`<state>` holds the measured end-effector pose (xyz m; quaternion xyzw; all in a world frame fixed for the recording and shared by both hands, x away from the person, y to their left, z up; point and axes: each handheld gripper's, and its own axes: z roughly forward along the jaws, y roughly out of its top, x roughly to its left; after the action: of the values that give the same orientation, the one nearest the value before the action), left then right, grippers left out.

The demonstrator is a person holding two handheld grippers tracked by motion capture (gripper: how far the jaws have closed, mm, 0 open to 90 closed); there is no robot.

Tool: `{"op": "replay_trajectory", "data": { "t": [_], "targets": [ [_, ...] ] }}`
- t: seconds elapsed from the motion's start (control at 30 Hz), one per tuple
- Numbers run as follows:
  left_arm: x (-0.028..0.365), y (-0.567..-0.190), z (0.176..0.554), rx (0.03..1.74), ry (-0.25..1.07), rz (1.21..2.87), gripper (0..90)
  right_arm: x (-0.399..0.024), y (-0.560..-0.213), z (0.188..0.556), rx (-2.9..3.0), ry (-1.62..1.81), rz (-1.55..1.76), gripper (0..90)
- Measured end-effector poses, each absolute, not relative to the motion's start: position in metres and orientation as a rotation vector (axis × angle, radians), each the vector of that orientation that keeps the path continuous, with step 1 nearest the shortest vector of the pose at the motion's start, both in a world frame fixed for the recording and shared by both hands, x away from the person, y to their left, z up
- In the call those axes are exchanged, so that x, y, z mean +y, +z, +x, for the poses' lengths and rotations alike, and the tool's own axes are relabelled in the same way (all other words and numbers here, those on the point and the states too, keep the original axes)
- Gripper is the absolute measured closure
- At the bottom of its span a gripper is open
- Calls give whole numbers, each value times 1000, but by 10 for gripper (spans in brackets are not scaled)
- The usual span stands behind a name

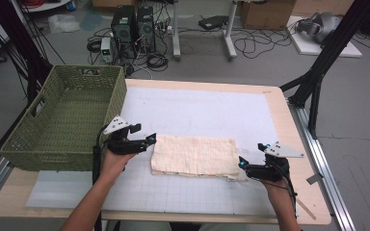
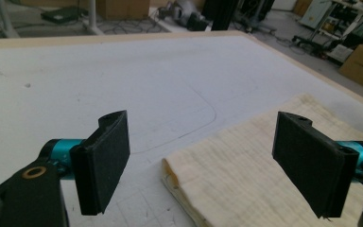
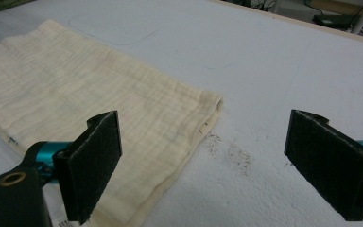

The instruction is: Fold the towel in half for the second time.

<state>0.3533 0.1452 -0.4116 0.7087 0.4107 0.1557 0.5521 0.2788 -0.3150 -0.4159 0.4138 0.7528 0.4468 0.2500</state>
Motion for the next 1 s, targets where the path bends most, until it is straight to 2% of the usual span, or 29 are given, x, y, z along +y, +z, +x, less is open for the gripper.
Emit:
{"op": "replay_trajectory", "data": {
  "t": [0.07, 0.2, 0.47, 0.67, 0.7, 0.77, 0.87, 1.0],
  "targets": [
    [142, -412, 364, 984, 368, 1703, 209, -316, -416, 280, 2047, 1222, 1131, 111],
    [131, -418, 385, 1024, 338, 1777, 280, -315, -418, 281, 2055, 1219, 1140, 111],
    [115, -440, 398, 1027, 303, 1921, 386, -315, -421, 283, 2072, 1209, 1150, 111],
    [114, -447, 398, 1016, 325, 2038, 541, -318, -421, 284, 2070, 1204, 1160, 111],
    [114, -446, 397, 1008, 334, 2042, 554, -318, -421, 284, 2069, 1206, 1167, 111],
    [113, -447, 395, 989, 341, 2053, 639, -319, -421, 284, 2067, 1205, 1169, 111],
    [112, -447, 394, 961, 352, 2072, 681, -319, -422, 285, 2076, 1203, 1170, 111],
    [110, -447, 393, 932, 342, 2078, 821, -316, -423, 289, 2101, 1194, 1180, 111]
  ]
}}
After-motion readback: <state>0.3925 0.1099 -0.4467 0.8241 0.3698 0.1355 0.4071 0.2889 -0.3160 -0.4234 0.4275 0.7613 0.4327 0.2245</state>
